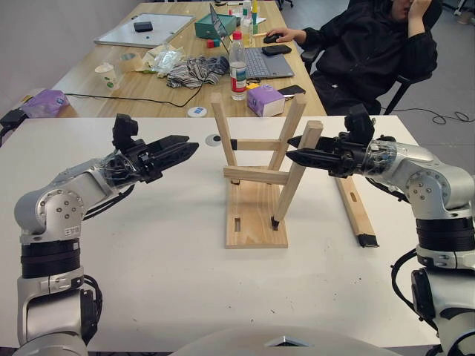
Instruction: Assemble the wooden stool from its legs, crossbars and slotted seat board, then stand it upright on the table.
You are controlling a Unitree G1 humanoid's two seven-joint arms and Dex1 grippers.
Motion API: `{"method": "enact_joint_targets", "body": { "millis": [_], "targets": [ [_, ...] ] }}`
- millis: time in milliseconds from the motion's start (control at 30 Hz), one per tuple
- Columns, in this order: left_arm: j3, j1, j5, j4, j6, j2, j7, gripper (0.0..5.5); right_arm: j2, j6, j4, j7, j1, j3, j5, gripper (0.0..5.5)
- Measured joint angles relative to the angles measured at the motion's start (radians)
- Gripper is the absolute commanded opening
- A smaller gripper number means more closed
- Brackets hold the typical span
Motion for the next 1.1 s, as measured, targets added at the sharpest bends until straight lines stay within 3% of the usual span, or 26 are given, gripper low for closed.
{"method": "enact_joint_targets", "body": {
  "millis": [567,900,1100],
  "targets": [
    [-0.010,-0.025,0.001,0.017,0.006,-0.010,-0.009,3.23,0.023,-0.193,0.190,0.125,-0.011,0.063,-0.067,2.07],
    [-0.006,-0.014,-0.001,-0.011,0.007,-0.022,0.005,3.23,-0.135,-0.306,0.207,0.323,-0.055,0.188,-0.146,2.07],
    [0.029,0.040,-0.017,-0.056,0.006,-0.060,0.048,3.23,-0.207,-0.328,0.097,0.325,-0.014,0.216,-0.185,2.07]
  ]
}}
